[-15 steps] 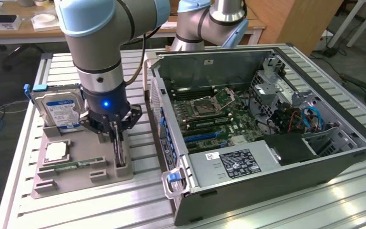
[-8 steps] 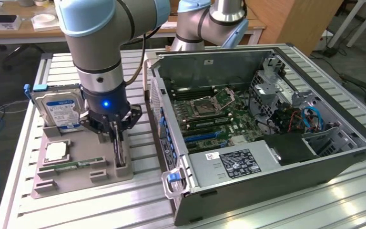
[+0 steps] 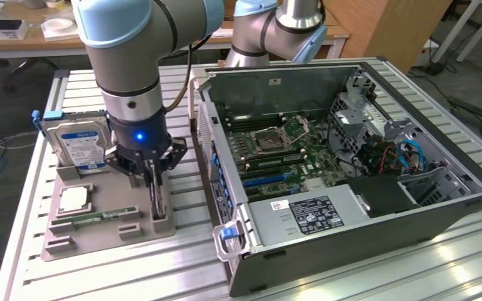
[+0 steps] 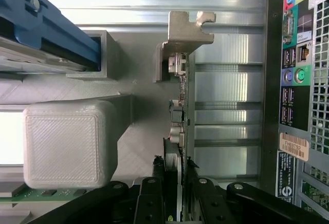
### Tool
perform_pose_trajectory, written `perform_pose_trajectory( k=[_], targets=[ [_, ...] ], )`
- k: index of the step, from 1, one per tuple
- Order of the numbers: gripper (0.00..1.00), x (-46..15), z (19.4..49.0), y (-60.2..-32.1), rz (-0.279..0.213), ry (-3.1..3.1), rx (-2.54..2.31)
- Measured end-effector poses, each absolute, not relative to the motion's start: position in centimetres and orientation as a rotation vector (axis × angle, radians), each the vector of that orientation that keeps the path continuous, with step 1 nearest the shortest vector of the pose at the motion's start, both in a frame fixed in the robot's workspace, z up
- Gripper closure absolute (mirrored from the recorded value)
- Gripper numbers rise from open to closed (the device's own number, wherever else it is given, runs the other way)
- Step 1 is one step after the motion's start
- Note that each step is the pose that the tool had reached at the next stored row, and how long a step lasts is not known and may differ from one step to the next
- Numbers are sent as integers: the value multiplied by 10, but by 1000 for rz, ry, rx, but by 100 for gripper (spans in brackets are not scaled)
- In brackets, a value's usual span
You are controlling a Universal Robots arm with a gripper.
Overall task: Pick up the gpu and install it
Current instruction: 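Pick up the gpu and move the gpu toward the slot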
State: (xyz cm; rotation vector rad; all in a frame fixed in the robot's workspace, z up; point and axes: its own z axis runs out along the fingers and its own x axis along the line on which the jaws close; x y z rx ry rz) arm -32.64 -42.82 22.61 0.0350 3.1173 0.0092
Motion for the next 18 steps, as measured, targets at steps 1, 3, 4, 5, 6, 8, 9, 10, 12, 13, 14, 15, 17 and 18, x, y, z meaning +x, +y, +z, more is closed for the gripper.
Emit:
perform_pose_trajectory(
  k=[1, 3, 4, 5, 6, 8, 9, 10, 12, 13, 14, 15, 17, 18],
  targets=[
    [74, -326, 228, -428, 9, 3117, 35],
    [74, -326, 231, -428, 9, 3118, 35],
    [74, -326, 234, -428, 9, 3118, 35],
    [74, -326, 236, -428, 9, 3118, 35],
    [74, -327, 238, -428, 9, 3118, 35],
    [74, -326, 241, -428, 9, 3118, 35],
    [74, -327, 243, -428, 9, 3118, 35],
    [74, -326, 245, -428, 9, 3118, 35],
    [74, -327, 250, -428, 9, 3118, 35],
    [74, -326, 252, -428, 9, 3118, 35],
    [74, -326, 254, -428, 8, 3118, 35],
    [74, -326, 256, -428, 9, 3118, 35],
    [74, -327, 260, -428, 9, 3118, 35],
    [74, -326, 261, -428, 9, 3118, 35]
  ],
)
